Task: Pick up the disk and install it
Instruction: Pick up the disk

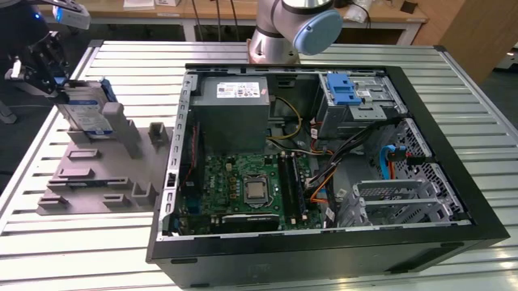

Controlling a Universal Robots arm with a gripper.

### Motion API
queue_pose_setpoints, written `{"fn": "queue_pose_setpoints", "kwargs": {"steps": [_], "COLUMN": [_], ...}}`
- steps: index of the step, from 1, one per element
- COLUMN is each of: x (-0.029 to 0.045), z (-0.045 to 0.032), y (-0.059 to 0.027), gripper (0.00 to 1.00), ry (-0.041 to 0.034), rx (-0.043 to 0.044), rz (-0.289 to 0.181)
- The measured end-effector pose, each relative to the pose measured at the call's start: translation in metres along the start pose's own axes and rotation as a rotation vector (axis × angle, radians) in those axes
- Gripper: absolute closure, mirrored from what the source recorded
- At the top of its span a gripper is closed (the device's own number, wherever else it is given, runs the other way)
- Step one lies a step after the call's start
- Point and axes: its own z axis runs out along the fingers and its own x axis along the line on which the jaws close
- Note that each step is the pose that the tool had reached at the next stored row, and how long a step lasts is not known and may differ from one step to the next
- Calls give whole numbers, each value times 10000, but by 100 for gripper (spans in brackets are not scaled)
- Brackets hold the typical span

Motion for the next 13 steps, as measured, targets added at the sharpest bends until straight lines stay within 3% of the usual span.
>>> {"fn": "queue_pose_setpoints", "kwargs": {"steps": [13], "x": [-1], "z": [-47], "y": [1], "gripper": [64], "ry": [0], "rx": [0], "rz": [0]}}
